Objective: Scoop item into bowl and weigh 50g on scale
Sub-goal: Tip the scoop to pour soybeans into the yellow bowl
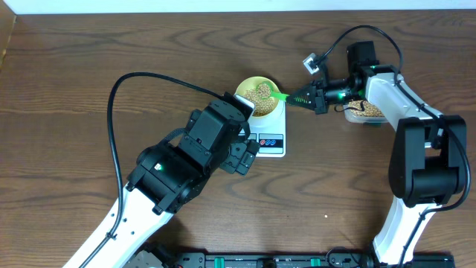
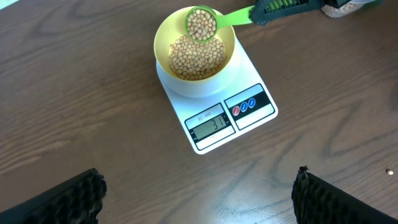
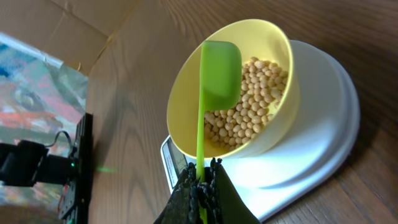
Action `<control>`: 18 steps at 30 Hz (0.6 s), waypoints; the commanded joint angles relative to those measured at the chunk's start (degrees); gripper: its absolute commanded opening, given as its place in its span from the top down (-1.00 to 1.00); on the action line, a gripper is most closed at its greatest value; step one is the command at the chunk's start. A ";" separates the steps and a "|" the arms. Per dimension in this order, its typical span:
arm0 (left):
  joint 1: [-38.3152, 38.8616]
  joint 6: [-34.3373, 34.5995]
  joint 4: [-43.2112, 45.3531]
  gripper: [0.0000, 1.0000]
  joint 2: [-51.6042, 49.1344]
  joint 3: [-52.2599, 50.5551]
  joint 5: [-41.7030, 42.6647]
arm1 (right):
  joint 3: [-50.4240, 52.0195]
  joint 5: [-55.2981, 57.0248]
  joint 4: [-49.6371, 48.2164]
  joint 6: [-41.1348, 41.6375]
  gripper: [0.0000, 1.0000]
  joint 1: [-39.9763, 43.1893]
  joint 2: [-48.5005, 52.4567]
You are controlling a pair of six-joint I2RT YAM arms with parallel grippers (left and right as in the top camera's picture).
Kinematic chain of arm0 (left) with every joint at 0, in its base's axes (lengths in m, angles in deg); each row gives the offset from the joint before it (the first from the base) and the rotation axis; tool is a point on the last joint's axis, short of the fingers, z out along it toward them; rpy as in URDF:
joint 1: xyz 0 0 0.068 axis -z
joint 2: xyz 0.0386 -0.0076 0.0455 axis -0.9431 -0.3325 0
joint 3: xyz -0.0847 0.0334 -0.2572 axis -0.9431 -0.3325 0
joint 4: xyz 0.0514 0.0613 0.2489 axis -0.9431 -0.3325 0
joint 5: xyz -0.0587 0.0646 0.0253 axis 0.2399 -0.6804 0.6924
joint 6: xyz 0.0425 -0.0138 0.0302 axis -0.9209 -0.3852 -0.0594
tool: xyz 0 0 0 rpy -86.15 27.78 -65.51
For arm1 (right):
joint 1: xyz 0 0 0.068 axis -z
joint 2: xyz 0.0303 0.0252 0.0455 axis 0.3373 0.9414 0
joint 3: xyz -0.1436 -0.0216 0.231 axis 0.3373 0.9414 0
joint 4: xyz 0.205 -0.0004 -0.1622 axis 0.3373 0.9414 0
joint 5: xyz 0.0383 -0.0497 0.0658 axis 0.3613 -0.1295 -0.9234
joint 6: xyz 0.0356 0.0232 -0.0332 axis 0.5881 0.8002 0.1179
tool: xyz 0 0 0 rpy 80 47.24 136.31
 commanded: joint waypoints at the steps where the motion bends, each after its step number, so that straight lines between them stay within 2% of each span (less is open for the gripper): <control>1: -0.28 0.44 -0.20 -0.96 0.31 0.37 -0.52 | -0.68 -0.63 -0.04 -3.37 0.97 -1.64 -0.11; 18: -0.28 0.44 -0.20 -0.96 0.31 0.37 -0.52 | -5.60 8.61 1.40 -5.05 0.98 -2.84 -0.15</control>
